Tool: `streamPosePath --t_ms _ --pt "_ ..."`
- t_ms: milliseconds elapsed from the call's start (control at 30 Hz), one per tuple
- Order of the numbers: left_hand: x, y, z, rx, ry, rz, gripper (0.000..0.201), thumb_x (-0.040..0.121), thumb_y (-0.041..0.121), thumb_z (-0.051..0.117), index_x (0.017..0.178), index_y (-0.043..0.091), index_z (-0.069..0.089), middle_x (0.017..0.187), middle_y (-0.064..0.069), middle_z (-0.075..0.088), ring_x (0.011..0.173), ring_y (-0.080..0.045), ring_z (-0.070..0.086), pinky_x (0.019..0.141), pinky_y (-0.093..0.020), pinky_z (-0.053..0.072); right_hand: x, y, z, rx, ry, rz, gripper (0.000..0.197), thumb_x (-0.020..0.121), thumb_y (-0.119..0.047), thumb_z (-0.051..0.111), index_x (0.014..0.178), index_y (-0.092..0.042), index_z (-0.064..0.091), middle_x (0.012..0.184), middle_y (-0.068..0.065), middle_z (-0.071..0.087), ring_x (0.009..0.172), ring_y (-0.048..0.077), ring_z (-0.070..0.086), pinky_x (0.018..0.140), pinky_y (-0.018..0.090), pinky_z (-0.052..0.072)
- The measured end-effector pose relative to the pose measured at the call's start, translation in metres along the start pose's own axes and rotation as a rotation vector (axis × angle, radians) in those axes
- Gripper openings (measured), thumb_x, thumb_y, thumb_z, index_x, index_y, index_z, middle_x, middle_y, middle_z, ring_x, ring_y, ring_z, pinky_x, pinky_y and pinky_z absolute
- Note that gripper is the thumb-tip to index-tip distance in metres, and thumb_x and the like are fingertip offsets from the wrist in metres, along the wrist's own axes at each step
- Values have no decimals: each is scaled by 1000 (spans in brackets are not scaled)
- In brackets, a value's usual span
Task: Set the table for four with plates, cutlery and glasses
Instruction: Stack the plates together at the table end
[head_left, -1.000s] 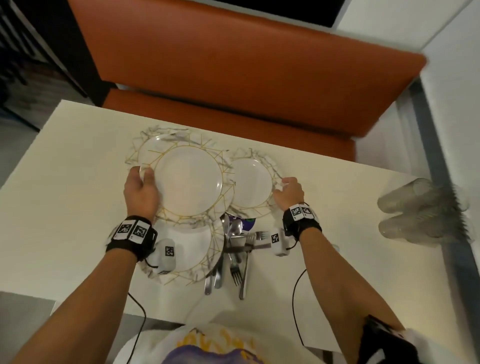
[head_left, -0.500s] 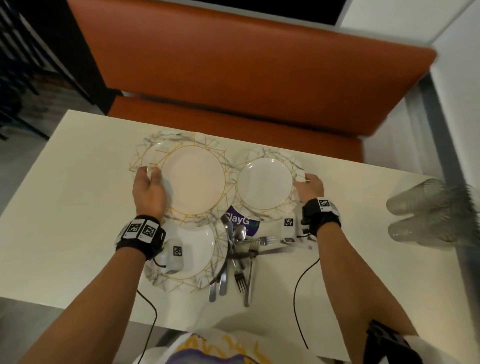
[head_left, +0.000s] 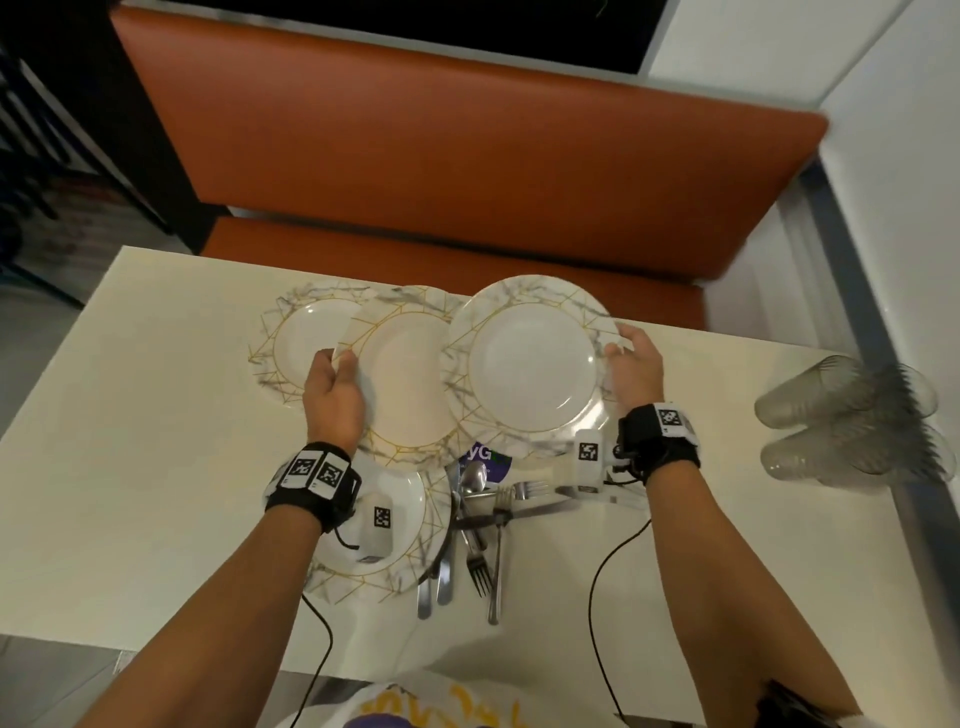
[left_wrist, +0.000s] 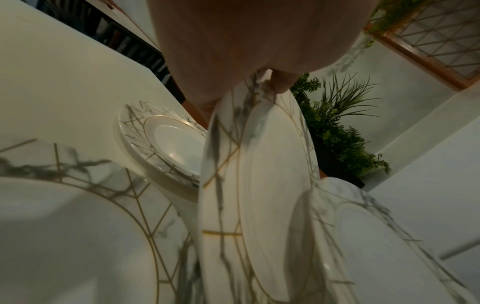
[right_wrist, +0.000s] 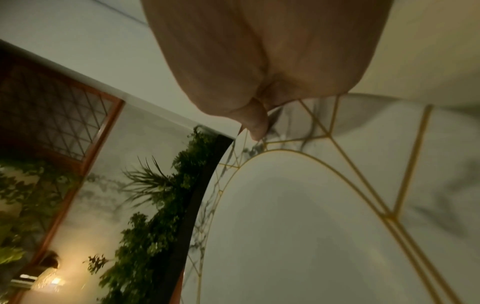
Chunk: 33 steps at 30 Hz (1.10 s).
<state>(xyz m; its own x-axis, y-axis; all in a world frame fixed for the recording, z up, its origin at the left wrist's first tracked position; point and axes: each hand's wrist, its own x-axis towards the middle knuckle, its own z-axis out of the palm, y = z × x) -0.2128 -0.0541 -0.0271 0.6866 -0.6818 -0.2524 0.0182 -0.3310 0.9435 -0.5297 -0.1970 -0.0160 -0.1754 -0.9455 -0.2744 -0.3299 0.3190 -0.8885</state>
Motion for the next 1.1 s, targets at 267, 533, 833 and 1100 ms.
streamPosePath --t_ms 267,533,833,1100 --pt "-8 2 9 -106 -69 -243 53 90 51 71 132 26 52 120 -3 64 116 -33 61 100 -51 50 -37 12 68 -120 -149 29 32 101 -15 44 131 -18 53 115 4 64 81 11 61 62 26 49" --pt "-1 -17 0 -7 -116 -221 57 88 27 79 128 36 40 110 -26 59 61 -13 49 61 -28 48 -45 2 83 -208 -314 -57 41 103 -28 47 143 -30 42 122 3 63 82 7 59 62 18 43" --pt "-4 -13 -22 -289 -14 -311 82 65 51 94 133 23 57 126 -2 71 118 -24 67 107 -50 50 -40 -11 114 -73 -405 -22 46 93 -28 61 138 -26 53 131 -4 62 118 18 61 102 41 52" --pt "8 -24 -76 -404 208 -373 100 83 47 84 162 33 24 163 -1 40 146 -26 40 117 -60 34 -91 -33 203 -22 -371 -16 50 99 -28 56 147 -26 44 143 -3 54 125 18 54 104 36 47"
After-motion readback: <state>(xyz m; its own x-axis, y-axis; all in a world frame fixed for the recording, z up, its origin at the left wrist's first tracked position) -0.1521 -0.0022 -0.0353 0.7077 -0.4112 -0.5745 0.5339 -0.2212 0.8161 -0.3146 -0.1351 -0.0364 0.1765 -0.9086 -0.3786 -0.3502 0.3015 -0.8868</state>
